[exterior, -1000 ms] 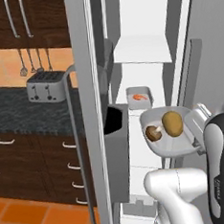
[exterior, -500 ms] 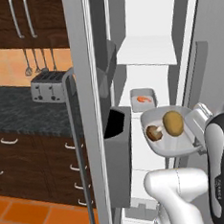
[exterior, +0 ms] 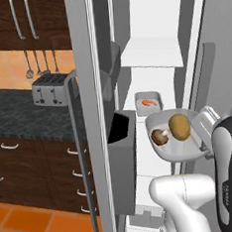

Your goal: Take the meat container that has the shrimp and place it on the second highest rack of the freezer. Then take the vegetable container that has the potato and mushroom and place it on the highest rack of the freezer.

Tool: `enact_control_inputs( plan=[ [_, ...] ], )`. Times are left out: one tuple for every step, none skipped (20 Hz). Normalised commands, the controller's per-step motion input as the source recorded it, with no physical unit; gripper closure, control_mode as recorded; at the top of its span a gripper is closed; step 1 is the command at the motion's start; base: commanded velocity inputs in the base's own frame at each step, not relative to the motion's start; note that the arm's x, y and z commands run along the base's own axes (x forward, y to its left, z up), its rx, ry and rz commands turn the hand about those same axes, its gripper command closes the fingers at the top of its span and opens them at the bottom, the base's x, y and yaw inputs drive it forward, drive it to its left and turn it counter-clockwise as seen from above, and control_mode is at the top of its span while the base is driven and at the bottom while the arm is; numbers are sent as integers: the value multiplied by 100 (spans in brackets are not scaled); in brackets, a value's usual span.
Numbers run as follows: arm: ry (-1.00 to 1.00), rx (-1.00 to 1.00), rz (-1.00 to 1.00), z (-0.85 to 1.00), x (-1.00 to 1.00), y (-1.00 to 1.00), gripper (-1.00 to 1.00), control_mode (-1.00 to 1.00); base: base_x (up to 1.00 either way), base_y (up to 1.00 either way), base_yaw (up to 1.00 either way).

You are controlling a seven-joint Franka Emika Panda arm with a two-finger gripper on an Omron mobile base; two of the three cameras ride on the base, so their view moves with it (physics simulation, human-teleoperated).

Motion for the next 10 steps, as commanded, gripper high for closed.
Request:
enact_control_inputs(
  plan=[
    [-6, 3, 0, 25, 34, -2, 100, -100, 0, 0, 0],
    [-4, 5, 0, 41, 41, -2, 100, -100, 0, 0, 0],
    [-2, 2, 0, 41, 44, 0, 100, -100, 0, 0, 0],
    [0, 1, 0, 45, 54, 0, 100, -100, 0, 0, 0],
    [0, 2, 0, 49, 61, 0, 100, -100, 0, 0, 0],
    [0, 2, 0, 58, 69, 0, 100, -100, 0, 0, 0],
    [0, 2, 0, 59, 74, 0, 100, -100, 0, 0, 0],
    [0, 2, 0, 59, 74, 0, 100, -100, 0, 0, 0],
    [-1, 0, 0, 56, 74, 0, 100, -100, 0, 0, 0],
    [-4, 0, 0, 47, 74, -2, 100, -100, 0, 0, 0]
  ],
)
